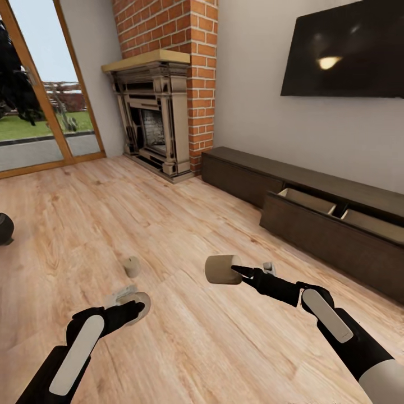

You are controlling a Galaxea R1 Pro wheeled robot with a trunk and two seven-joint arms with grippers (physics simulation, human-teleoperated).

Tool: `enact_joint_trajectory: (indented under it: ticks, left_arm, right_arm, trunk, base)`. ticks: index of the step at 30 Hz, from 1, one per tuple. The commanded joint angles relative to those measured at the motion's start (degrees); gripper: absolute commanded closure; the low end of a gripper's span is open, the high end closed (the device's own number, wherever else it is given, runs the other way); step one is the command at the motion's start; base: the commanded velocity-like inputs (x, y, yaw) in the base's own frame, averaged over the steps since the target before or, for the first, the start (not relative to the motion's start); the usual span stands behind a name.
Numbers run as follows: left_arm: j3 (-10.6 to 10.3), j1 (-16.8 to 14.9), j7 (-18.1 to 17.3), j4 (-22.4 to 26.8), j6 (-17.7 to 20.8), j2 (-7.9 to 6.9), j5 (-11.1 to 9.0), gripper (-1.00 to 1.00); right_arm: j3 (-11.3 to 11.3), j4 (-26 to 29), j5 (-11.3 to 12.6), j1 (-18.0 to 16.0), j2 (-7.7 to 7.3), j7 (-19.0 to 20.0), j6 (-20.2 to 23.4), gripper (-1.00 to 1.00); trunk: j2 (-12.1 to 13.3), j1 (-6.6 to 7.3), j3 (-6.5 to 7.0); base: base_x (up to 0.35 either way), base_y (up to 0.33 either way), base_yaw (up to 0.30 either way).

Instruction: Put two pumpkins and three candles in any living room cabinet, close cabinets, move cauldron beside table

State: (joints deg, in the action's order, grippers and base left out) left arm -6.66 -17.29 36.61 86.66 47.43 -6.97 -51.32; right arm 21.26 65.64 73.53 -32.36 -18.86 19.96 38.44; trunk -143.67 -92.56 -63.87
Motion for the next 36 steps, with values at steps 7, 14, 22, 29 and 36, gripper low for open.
enact_joint_trajectory:
  ticks: [7, 14, 22, 29, 36]
  left_arm:
    - [-0.1, 0.0, 0.9, 0.1, 0.1, 0.0, -0.4, 1.0]
    - [-0.1, 0.0, 0.8, 0.1, 0.2, 0.02, -0.4, 1.0]
    - [0.0, 0.0, 0.8, 0.1, 0.1, -0.06, -0.4, 1.0]
    - [-0.3, 0.0, 0.8, 0.1, 0.1, -0.06, -0.4, 1.0]
    - [-0.3, 0.0, 0.8, 0.1, 0.1, -0.06, -0.4, 1.0]
  right_arm:
    - [0.0, -0.4, 0.4, -0.1, -0.03, 0.1, 0.1, 1.0]
    - [0.0, -0.5, 0.4, -0.1, -0.03, 0.1, 0.1, 1.0]
    - [0.0, -1.2, 0.4, -0.1, -0.03, 0.1, 0.1, 1.0]
    - [0.0, -1.9, 0.4, -0.1, -0.03, 0.1, 0.1, 1.0]
    - [-0.4, -3.0, 1.0, -0.1, -0.03, 0.4, 0.1, 1.0]
  trunk:
    - [0.1, 0.19, 1.32]
    - [0.1, 0.22, 1.35]
    - [0.1, 0.22, 1.14]
    - [0.1, 0.22, 0.95]
    - [0.1, 0.22, 0.76]
  base:
    - [0.0, 0.0, -0.259]
    - [0.0, 0.0, -0.259]
    - [0.0, 0.0, -0.259]
    - [0.0, 0.0, -0.26]
    - [0.0, 0.0, -0.259]
